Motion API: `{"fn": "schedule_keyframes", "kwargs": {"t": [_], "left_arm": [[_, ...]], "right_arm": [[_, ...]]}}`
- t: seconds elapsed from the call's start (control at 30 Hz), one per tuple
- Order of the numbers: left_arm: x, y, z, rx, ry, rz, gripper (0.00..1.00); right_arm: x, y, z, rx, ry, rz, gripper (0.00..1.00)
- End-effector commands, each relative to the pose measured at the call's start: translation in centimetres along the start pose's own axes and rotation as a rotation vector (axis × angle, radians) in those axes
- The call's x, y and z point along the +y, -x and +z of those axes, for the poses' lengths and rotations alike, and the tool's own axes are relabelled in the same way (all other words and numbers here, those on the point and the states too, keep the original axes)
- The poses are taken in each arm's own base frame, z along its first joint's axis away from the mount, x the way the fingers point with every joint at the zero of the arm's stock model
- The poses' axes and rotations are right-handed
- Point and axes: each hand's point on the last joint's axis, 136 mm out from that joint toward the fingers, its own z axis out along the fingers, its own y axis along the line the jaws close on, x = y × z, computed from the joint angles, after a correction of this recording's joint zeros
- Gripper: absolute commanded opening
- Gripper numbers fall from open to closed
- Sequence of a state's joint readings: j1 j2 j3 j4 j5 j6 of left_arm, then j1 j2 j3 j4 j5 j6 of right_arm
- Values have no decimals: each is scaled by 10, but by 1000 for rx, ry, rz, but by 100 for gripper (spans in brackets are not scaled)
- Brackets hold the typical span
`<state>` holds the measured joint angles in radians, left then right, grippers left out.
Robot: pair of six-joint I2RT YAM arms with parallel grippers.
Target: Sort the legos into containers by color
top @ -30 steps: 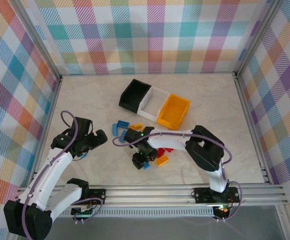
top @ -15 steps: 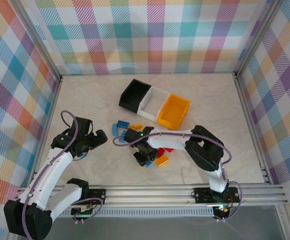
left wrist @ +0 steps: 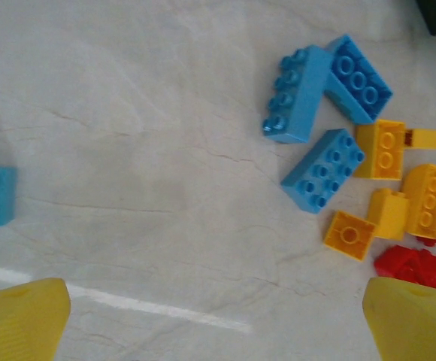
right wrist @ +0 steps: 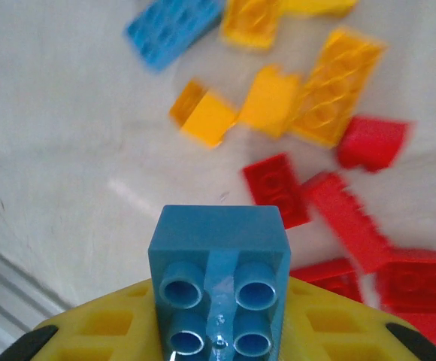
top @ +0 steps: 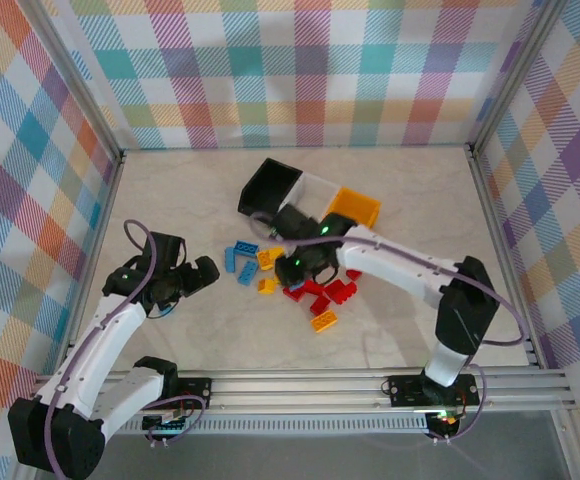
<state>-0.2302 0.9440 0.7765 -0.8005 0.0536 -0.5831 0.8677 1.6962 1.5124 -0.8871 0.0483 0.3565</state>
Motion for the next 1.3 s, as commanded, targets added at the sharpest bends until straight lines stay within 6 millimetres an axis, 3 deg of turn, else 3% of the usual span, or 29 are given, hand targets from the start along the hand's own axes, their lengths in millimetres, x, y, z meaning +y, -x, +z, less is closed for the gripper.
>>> {"fn": "schedule_keyframes", "kwargs": {"t": [0.0, 0.2, 0.4, 0.57, 0.8, 1.0, 1.27], "left_arm": [[-28, 7, 1, 32, -112, 27, 100], [-43, 2, 7, 71, -153, 46, 100], [-38, -9, 7, 90, -148, 50, 100], [-31, -12, 1, 83, -127, 59, 100], [-28, -12, 4, 90, -107, 63, 100], [-30, -8, 5, 86, -103, 64, 100], [-24, -6, 13, 107, -40, 54, 100]], "right_arm": [[-40, 27, -22, -43, 6, 159, 35], [-118, 53, -6, -30, -56, 341, 34], [-162, 69, 25, 6, -103, 401, 33], [-188, 67, 50, 68, -158, 441, 32], [-215, 56, 68, 135, -215, 485, 32], [-241, 41, 71, 180, -271, 480, 33], [-268, 36, 63, 183, -295, 470, 38]]}}
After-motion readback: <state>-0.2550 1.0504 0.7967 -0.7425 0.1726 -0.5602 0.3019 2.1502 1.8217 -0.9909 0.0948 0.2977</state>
